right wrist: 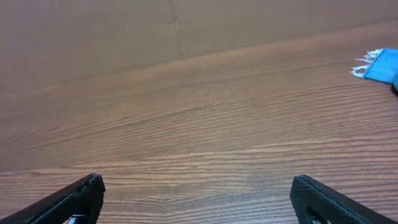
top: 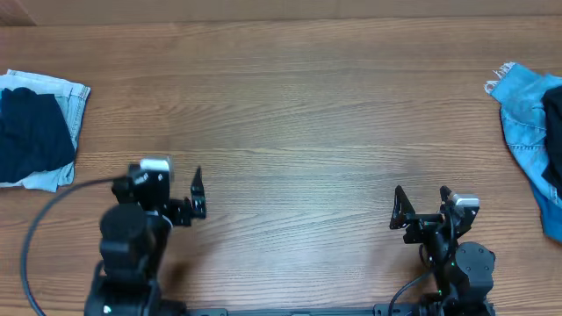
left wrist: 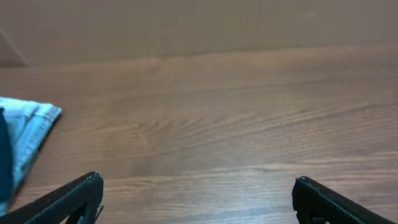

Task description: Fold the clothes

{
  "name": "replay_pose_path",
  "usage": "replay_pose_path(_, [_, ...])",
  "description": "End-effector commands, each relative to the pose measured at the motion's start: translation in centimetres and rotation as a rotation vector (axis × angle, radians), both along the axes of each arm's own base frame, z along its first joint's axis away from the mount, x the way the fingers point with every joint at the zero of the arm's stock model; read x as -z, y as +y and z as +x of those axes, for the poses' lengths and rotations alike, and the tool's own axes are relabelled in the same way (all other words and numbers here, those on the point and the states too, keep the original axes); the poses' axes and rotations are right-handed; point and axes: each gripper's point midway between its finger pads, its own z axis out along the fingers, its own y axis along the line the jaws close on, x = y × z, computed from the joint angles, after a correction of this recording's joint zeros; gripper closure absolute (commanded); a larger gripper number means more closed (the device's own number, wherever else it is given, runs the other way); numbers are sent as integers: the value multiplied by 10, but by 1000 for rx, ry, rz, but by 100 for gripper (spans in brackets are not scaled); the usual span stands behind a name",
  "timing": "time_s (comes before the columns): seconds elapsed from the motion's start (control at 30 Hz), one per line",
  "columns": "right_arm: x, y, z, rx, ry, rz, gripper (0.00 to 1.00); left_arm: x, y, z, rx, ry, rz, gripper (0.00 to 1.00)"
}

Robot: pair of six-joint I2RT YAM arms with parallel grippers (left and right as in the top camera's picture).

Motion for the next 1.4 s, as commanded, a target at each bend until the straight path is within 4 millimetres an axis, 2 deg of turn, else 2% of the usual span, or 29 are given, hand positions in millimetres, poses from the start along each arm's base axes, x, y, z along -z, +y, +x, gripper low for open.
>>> replay_pose_path(0.0, [-1,-1,0,2,-10,0,0,24,0,-13,2,-42,-29,0])
replay_pose_path(0.17, [-1,-1,0,2,-10,0,0,53,1,-25,1,-58,-31,0])
replay_pose_path(0.47, [-1,-1,0,2,-10,0,0,96,2,-30,1,-44,-30,0])
replay_pose_path(0.6, [-1,-1,0,2,-10,0,0,87,3,-31,-2,-114,-31,0])
replay_pose_path(1.37, [-1,-1,0,2,-10,0,0,87,2,-31,0,-112,-32,0])
